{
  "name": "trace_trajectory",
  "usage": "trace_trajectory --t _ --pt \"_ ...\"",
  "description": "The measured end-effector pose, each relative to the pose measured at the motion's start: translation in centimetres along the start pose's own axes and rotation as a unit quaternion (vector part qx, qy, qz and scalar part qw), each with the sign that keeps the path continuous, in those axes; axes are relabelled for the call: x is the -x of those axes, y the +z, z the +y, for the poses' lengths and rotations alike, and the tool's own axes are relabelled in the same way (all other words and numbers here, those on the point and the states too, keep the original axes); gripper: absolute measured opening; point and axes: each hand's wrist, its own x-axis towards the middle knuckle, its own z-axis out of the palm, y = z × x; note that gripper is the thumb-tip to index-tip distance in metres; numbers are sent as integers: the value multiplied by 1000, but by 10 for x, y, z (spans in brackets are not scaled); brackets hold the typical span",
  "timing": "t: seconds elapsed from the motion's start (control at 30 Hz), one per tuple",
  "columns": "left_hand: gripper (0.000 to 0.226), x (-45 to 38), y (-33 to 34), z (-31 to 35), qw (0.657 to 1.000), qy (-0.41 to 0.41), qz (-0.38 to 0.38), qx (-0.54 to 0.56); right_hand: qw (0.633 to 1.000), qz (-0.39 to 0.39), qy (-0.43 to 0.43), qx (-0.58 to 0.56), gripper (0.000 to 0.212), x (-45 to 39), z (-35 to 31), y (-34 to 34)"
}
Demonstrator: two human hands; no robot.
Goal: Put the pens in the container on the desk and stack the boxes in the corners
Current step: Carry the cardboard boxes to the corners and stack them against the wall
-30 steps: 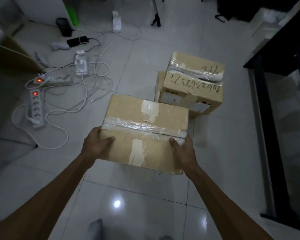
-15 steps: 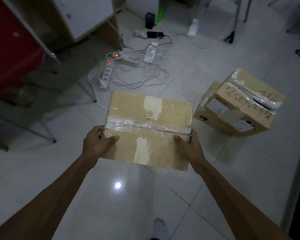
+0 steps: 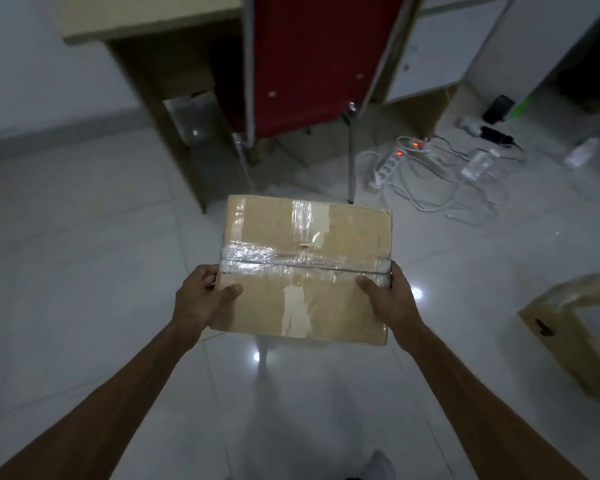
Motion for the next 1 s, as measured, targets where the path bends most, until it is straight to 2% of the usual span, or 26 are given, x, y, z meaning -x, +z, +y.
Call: trace_trajectory --t 0.23,0.37,0.47,0.73,0.83,0.9,1.0 --pt "44 -6 -177 -66 994 -34 80 62 993 -88 -51 65 43 33 -68 182" --pt "43 -9 -280 -103 982 -56 147 106 982 -147 -76 90 52 55 -107 298" --pt "46 -14 -351 -131 969 -64 198 135 970 -200 -103 91 48 68 -135 381" --pt "44 -49 -496 -178 938 -77 295 165 934 -290 -159 133 44 83 -201 571" --pt "42 -78 -561 -195 924 -82 327 182 924 -315 -162 140 50 80 -226 656" --pt "42 -85 -582 -198 923 -86 331 179 923 -323 -152 141 55 83 -235 683" --pt "43 -121 -649 -206 914 -101 344 192 915 -345 -147 151 53 78 -265 767"
